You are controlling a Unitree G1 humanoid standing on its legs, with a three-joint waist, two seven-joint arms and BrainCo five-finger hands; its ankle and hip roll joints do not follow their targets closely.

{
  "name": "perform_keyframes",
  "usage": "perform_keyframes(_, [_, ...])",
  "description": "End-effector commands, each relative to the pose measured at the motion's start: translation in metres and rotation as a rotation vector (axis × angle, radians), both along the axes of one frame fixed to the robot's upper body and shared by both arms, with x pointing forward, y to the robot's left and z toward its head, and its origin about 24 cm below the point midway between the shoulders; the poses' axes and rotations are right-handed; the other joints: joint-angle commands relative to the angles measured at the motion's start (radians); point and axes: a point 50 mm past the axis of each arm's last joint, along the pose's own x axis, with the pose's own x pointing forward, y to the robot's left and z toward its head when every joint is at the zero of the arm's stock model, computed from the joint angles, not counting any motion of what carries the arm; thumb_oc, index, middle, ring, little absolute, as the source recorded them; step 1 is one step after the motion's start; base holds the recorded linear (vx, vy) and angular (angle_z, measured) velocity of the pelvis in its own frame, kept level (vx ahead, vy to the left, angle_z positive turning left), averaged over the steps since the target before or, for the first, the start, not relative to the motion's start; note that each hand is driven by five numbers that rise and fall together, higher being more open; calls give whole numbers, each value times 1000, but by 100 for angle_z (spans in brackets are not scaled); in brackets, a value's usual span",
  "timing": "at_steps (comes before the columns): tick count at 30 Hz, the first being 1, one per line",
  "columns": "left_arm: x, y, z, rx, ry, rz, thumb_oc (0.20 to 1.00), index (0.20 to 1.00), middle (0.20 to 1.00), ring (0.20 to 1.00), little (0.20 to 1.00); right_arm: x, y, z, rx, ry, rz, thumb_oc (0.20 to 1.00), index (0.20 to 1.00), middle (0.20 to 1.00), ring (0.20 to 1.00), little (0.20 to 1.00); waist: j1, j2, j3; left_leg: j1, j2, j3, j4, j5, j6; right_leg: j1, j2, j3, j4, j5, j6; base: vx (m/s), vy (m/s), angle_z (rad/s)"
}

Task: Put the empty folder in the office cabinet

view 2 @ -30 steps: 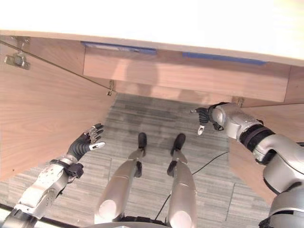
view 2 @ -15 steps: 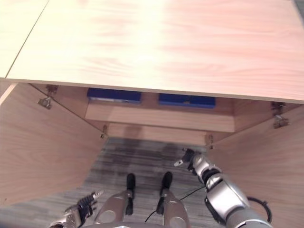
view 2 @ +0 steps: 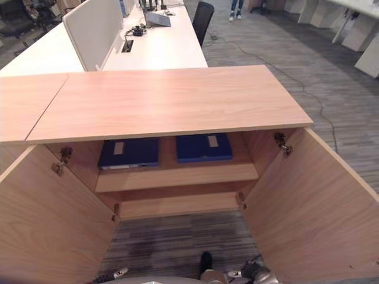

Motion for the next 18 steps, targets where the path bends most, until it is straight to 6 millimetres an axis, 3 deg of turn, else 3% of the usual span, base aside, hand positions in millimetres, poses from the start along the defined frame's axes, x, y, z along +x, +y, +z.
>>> perform_keyframes(1, [10,-9,0,13,-19,-86,1000,1000,1000,1000,1000,41,-7,12,-21,-132,-120,1000,1000,1000,1000,1000,11,39,60,71,-19,-41,-35,-40,-2,-12,32,22,17,0,65,-227,227,0])
perform_keyframes(4, [10,-8,0,41,2,-151,1000,1000,1000,1000,1000,30,-1,7,2,-124,-180,1000,1000,1000,1000,1000,0,38,76,89,-58,-44,-77,-22,18,-39,4,41,27,36,87,-229,235,1])
perform_keyframes(7, [4,6,2,117,59,-215,1000,1000,1000,1000,1000,14,12,0,33,-99,-216,1000,1000,1000,1000,1000,-10,15,88,105,-86,-17,-116,-5,25,-61,-16,41,11,67,107,-178,126,-16])
perform_keyframes(11, [-7,17,3,162,109,-242,1000,1000,1000,1000,1000,-1,21,-6,56,-72,-245,1000,1000,1000,1000,1000,-14,-2,99,106,-99,13,-116,-9,31,-72,-29,23,-11,82,122,-147,64,-25])
perform_keyframes(12, [-13,25,4,186,142,-259,1000,1000,1000,1000,1000,-5,27,-7,65,-73,-259,1000,1000,1000,1000,1000,-10,-4,119,99,-92,40,-116,2,35,-81,-42,-18,13,57,124,-126,17,-26])
perform_keyframes(13, [-13,25,4,186,142,-259,1000,1000,1000,1000,1000,-5,27,-7,65,-73,-259,1000,1000,1000,1000,1000,-10,-5,118,99,-92,40,-116,2,35,-82,-43,-18,13,57,124,-249,-8,-52])
perform_keyframes(14, [-25,33,6,215,200,-273,1000,1000,1000,1000,1000,-12,33,-9,78,-76,-273,1000,1000,1000,1000,1000,-4,-4,128,93,-69,67,-116,10,36,-67,-70,-56,77,7,112,-122,-25,-52])
perform_keyframes(17, [-31,40,7,233,226,-274,1000,1000,1000,1000,1000,-23,36,-12,95,-63,-297,1000,1000,1000,1000,1000,-1,-3,125,81,-50,89,-116,12,38,-48,-97,-45,147,-30,99,-138,-37,-61])
perform_keyframes(18, [-35,44,8,244,235,-258,1000,1000,1000,1000,1000,-34,38,-13,106,-42,-331,1000,1000,1000,1000,1000,2,6,118,80,-24,104,-116,-2,39,-18,-125,-6,228,-74,98,-73,-23,-52])
